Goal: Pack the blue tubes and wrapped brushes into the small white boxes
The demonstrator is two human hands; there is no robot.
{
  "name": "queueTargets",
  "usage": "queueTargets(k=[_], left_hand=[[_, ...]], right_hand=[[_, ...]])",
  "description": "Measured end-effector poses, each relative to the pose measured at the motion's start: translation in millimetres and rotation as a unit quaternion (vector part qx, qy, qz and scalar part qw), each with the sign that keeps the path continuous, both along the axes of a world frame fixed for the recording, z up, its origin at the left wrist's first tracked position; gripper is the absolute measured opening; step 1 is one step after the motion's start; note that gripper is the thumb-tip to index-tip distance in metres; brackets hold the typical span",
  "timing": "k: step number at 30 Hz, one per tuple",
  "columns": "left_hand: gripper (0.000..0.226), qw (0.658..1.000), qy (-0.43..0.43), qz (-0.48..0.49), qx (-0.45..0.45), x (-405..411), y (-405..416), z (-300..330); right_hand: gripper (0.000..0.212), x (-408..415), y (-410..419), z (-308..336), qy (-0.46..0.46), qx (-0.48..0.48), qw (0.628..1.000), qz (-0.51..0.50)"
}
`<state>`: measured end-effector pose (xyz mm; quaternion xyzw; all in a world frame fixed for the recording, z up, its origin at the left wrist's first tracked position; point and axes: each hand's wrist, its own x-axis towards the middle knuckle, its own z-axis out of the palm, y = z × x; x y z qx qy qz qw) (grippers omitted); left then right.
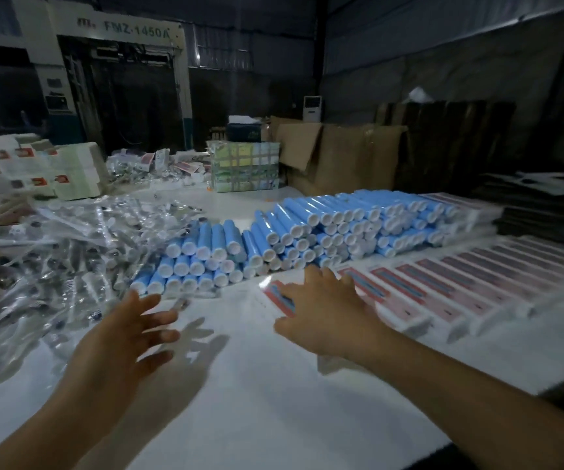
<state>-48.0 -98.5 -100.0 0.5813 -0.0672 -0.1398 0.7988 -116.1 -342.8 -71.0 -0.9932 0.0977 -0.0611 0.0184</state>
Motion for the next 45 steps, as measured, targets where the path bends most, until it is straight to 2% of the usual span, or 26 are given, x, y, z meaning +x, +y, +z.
queueTargets(k=[1,3,9,11,13,15,17,20,26,32,37,39,42,45], left_hand=[[0.055,1.0,-0.004,-0.005,0.002,3,0,-1],[0.053,1.0,-0.012,-0.011,0.006,7,0,-4],[0.042,0.999,-0.031,-0.036,0.019,-2,-8,-2],[0.031,0.998,-0.045,-0.026,0.043,-10,-14,1],[0.013,0.995,-0.058,0.003,0.076,-16,-19,3],[0.032,0.993,-0.066,0.036,0.09,-18,-21,2],[0.041,0.994,-0.059,0.057,0.072,-20,-23,3],[0.045,0.993,-0.062,0.069,0.07,-21,-22,3],[0.052,0.988,-0.094,0.051,0.11,-17,-14,-1],[0.05,0.987,-0.1,0.028,0.121,-17,-16,-6],[0.05,0.982,-0.113,0.029,0.147,-14,-7,0],[0.05,0.98,-0.123,0.052,0.15,-4,3,15],[0.038,0.971,-0.152,0.11,0.15,24,30,48],[0.023,0.927,-0.221,0.192,0.235,62,63,77]], right_hand=[[0.057,-4,-14,-5,0.007,-0.029,0.999,-0.031],[0.056,-9,-39,-13,0.005,-0.014,0.997,-0.081],[0.054,-14,-67,-12,-0.007,-0.038,0.992,-0.118],[0.041,-13,-58,-10,-0.11,-0.034,0.99,-0.076],[0.016,-10,-35,-7,-0.25,0.038,0.967,0.008],[0.032,0,-8,-4,-0.291,0.099,0.949,0.065],[0.044,14,21,-3,-0.278,0.138,0.945,0.106],[0.048,36,60,-12,-0.234,0.15,0.949,0.147],[0.041,56,84,-45,-0.117,0.085,0.974,0.172],[0.034,60,84,-51,-0.113,0.074,0.977,0.162],[0.038,56,82,-49,-0.114,0.098,0.972,0.183],[0.036,56,84,-47,-0.108,0.098,0.972,0.183],[0.037,55,86,-44,-0.1,0.12,0.971,0.179],[0.039,54,88,-44,-0.092,0.123,0.972,0.175]])
